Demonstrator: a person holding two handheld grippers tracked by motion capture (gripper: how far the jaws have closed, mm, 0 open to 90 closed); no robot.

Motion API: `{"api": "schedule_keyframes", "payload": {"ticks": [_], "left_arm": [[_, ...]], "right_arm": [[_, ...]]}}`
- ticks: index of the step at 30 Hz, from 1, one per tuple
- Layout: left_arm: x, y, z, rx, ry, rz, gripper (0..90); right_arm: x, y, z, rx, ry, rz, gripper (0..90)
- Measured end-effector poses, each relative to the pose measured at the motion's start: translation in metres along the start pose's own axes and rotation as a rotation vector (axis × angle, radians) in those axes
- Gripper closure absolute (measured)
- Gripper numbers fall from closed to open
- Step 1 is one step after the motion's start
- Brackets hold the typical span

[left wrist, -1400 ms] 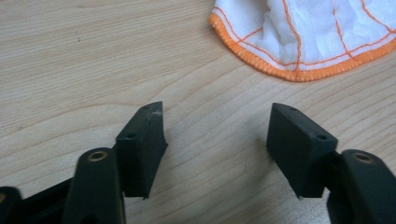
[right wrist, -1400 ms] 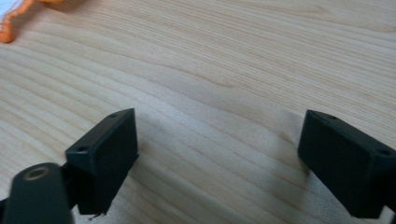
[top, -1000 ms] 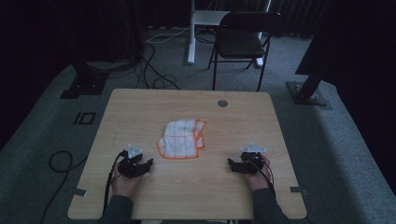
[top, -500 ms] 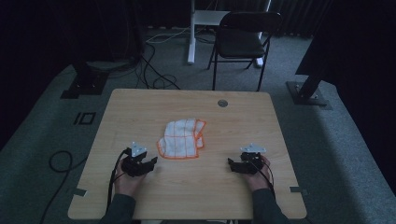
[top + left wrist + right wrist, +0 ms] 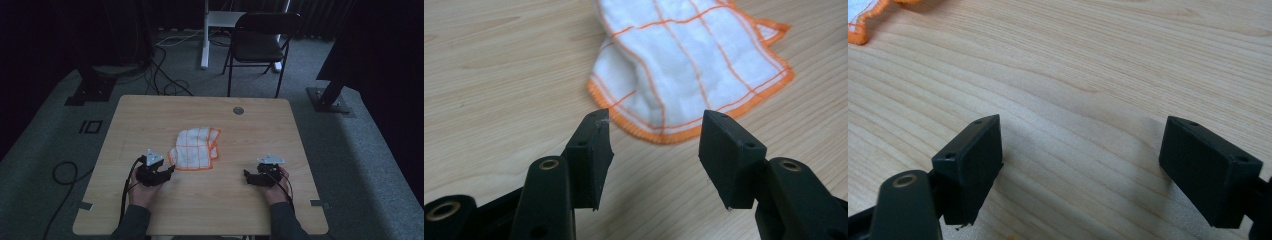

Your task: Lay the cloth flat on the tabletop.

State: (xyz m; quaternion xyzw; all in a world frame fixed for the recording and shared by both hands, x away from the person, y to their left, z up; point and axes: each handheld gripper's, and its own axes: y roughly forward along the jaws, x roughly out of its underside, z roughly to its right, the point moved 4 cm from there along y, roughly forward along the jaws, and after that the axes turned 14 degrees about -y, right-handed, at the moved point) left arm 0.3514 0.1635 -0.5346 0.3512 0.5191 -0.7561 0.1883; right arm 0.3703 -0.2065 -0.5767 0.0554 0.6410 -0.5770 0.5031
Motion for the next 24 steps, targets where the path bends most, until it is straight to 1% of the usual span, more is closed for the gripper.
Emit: {"api": "schedule_keyframes", "payload": {"ticks": [2,3,4,6,8,18,24], "left_arm": [[-0.001,0.002,0.004,0.017,0.003,0.000,48.7],[-0.001,0.002,0.004,0.017,0.003,0.000,50.4],[-0.002,0.003,0.007,0.033,0.011,-0.008,50.4],[-0.003,0.006,0.010,0.043,0.016,-0.012,52.1],[-0.005,0.008,0.013,0.046,0.024,-0.018,52.5],[-0.018,0.017,0.024,0.068,0.043,-0.016,54.7],[-0.021,0.025,0.033,0.081,0.054,-0.017,55.0]], "right_arm": [[0.000,0.000,0.000,0.001,0.001,0.000,17.4],[0.000,0.000,0.000,0.001,0.001,0.000,17.4],[0.000,0.000,-0.001,0.001,0.003,-0.001,17.4],[0.000,0.000,-0.001,0.003,0.005,-0.002,17.4],[0.000,0.000,-0.001,0.003,0.005,-0.002,17.4],[0.000,0.000,-0.001,0.005,0.007,-0.002,17.3],[0.000,0.000,-0.001,0.005,0.008,-0.002,17.3]]}}
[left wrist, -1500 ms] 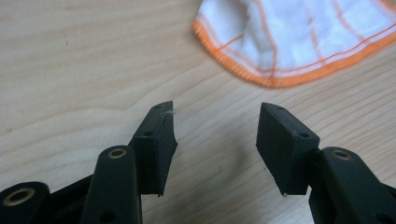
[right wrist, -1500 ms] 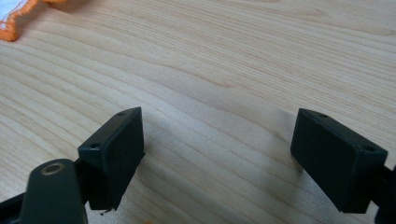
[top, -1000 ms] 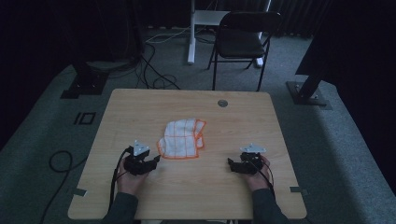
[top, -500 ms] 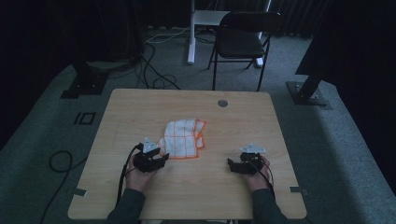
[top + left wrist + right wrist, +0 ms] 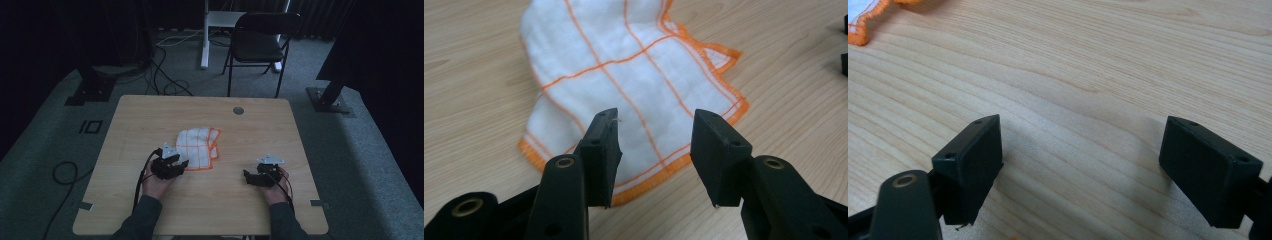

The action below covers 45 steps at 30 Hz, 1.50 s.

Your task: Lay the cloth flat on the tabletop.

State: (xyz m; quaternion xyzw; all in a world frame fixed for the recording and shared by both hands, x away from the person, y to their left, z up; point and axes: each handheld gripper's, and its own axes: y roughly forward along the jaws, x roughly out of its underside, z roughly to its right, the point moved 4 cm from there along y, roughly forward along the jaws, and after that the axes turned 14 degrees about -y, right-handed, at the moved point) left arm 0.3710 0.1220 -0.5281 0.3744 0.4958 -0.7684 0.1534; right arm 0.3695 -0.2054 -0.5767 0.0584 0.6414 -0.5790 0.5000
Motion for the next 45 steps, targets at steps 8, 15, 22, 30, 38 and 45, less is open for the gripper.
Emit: {"api": "schedule_keyframes", "payload": {"ticks": [8,15,22,30,38,45], "left_arm": [[-0.006,0.013,0.015,0.026,0.012,-0.007,56.2],[-0.007,0.026,0.027,0.044,0.018,-0.019,56.3],[-0.008,0.037,0.034,0.047,0.028,-0.035,55.4],[-0.009,0.046,0.041,0.049,0.043,-0.050,55.2],[-0.008,0.060,0.051,0.049,0.062,-0.073,54.5],[-0.005,0.075,0.058,0.031,0.057,-0.084,53.1]], "right_arm": [[0.000,0.000,0.000,0.000,0.000,0.000,17.3],[0.000,0.000,0.000,-0.001,0.000,0.000,17.3],[0.000,0.000,0.000,-0.001,0.000,0.000,17.3],[0.000,0.000,0.000,-0.001,0.000,0.000,17.3],[0.000,0.000,0.000,-0.001,0.000,0.000,17.3],[0.000,0.000,0.000,-0.002,-0.001,0.000,17.3]]}}
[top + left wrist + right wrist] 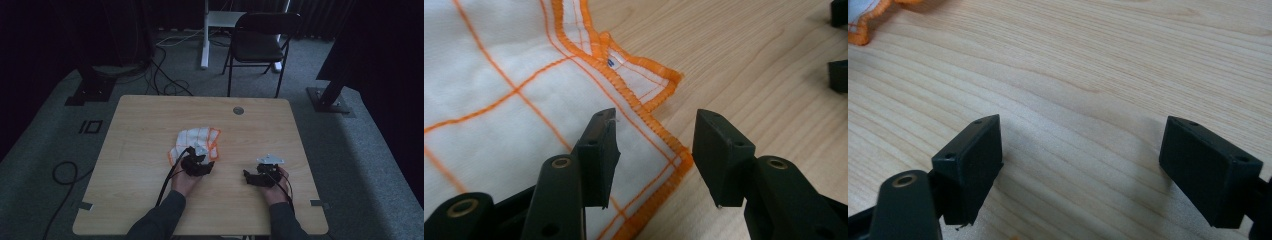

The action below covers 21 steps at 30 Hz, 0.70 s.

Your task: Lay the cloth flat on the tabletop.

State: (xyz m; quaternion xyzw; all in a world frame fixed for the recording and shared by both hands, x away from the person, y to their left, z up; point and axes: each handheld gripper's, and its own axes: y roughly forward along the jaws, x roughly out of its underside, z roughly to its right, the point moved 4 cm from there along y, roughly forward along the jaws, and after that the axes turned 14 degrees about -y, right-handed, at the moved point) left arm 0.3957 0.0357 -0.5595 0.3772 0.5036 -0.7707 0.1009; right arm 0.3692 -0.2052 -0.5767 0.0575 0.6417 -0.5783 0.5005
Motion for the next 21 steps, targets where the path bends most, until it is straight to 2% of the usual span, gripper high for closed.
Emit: {"api": "schedule_keyframes", "payload": {"ticks": [8,13,17,21], "left_arm": [[0.0021,0.0069,-0.0003,-0.027,0.003,-0.012,55.0],[0.0016,0.0058,-0.0029,-0.052,0.005,-0.010,68.4],[0.0014,0.0027,-0.0057,-0.040,0.005,-0.010,82.8],[0.0029,-0.0016,-0.0041,-0.024,0.014,-0.006,85.8]], "right_arm": [[0.0000,0.0000,0.0000,0.000,-0.001,0.000,17.3],[0.0000,0.0001,0.0000,0.000,-0.001,0.001,17.3],[0.0000,0.0001,-0.0001,0.000,-0.001,0.002,17.3],[0.0000,0.0000,0.0000,0.000,-0.001,0.001,17.3]]}}
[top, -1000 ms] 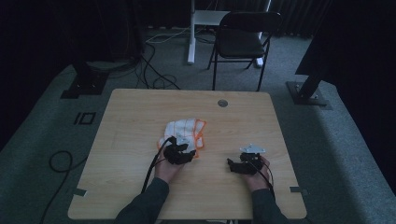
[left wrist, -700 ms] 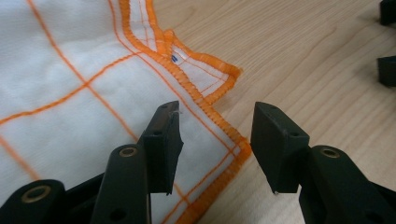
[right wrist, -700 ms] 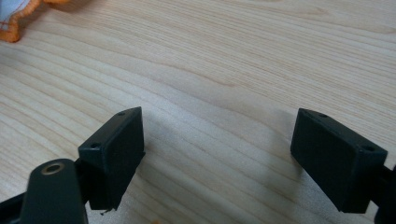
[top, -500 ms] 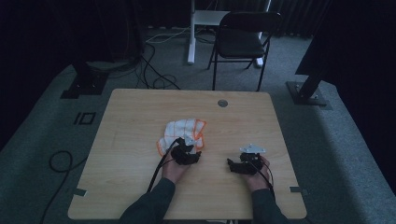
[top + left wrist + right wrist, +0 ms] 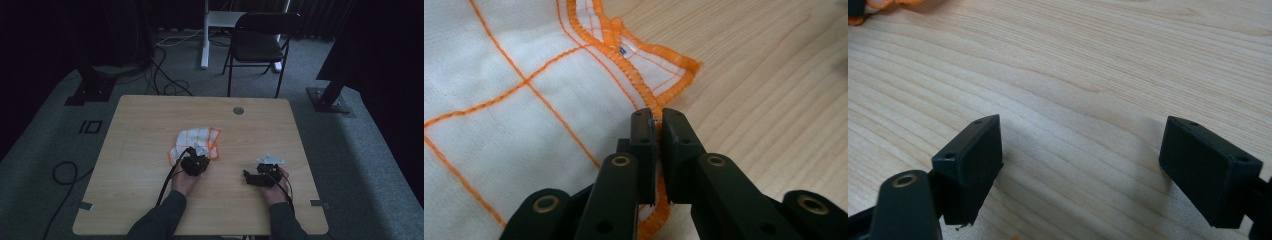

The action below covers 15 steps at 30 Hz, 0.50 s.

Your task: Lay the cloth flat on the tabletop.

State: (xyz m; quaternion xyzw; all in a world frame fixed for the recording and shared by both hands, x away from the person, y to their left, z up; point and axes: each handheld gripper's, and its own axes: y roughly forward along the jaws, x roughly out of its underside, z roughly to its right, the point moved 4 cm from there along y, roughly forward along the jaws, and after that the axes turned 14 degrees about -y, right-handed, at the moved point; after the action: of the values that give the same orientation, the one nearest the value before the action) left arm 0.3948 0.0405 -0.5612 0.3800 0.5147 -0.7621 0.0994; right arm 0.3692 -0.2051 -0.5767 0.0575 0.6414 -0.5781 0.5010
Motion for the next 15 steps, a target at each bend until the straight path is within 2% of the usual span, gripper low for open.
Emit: {"api": "schedule_keyframes", "payload": {"ticks": [8,15], "left_arm": [[0.002,-0.014,0.003,0.028,0.023,0.016,86.0],[0.014,-0.023,0.000,0.040,0.007,0.022,86.0]], "right_arm": [[0.000,0.000,0.000,0.000,0.001,0.000,17.3],[0.000,0.000,0.000,0.000,0.001,0.000,17.3]]}}
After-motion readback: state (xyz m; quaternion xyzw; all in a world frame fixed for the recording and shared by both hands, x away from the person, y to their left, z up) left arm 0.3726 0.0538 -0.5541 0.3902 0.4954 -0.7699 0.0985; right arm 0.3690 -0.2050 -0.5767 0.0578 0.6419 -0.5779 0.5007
